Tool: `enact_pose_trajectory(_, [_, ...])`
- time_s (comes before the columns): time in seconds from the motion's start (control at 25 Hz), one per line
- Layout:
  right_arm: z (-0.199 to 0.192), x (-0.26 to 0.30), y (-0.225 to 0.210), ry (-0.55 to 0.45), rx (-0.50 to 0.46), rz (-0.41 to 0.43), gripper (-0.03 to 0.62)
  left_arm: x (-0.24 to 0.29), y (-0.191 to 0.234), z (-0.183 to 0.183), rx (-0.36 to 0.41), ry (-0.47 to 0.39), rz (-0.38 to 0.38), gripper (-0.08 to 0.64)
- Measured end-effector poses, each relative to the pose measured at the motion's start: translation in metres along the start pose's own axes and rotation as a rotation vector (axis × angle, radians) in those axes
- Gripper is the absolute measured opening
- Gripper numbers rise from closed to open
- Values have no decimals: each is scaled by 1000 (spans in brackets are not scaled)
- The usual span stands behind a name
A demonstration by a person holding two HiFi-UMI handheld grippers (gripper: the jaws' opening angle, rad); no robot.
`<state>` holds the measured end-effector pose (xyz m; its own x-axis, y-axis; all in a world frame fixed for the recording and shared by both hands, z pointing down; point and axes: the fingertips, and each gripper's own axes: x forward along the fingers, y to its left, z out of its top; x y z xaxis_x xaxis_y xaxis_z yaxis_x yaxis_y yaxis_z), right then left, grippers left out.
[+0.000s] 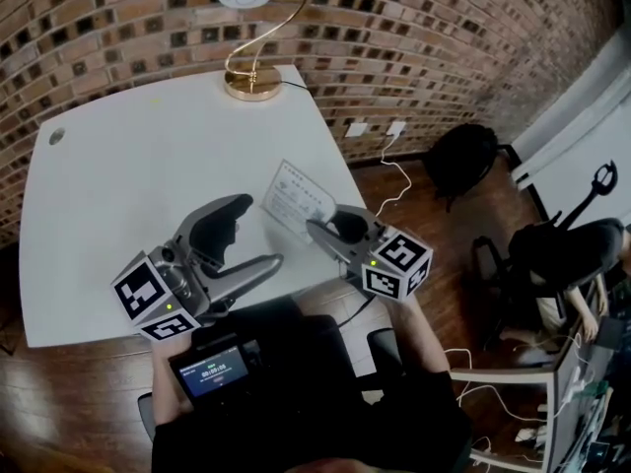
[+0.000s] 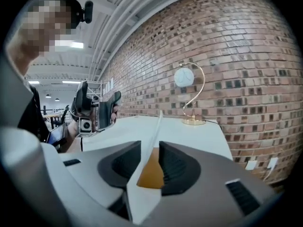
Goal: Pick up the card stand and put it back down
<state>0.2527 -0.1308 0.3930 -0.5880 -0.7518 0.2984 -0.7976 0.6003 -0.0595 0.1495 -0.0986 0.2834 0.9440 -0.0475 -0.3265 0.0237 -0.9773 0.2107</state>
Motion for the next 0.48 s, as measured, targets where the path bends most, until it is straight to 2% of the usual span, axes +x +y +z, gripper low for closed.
enact_pose_trajectory(0.24, [1, 35, 5, 48, -23, 40, 136, -14, 7, 7, 16, -6, 36, 351])
enact_pose_trajectory(0.32, [2, 43, 5, 45, -22, 56, 74, -20, 9, 10, 19, -11, 53, 351])
enact_pose_trajectory(0.4, [5, 48, 4, 35, -7, 79, 71, -25, 11, 12, 22, -16, 68, 351])
enact_pose_trajectory(0.48, [7, 54, 4, 26, 10, 103, 36, -30, 13, 13, 25, -20, 82, 351])
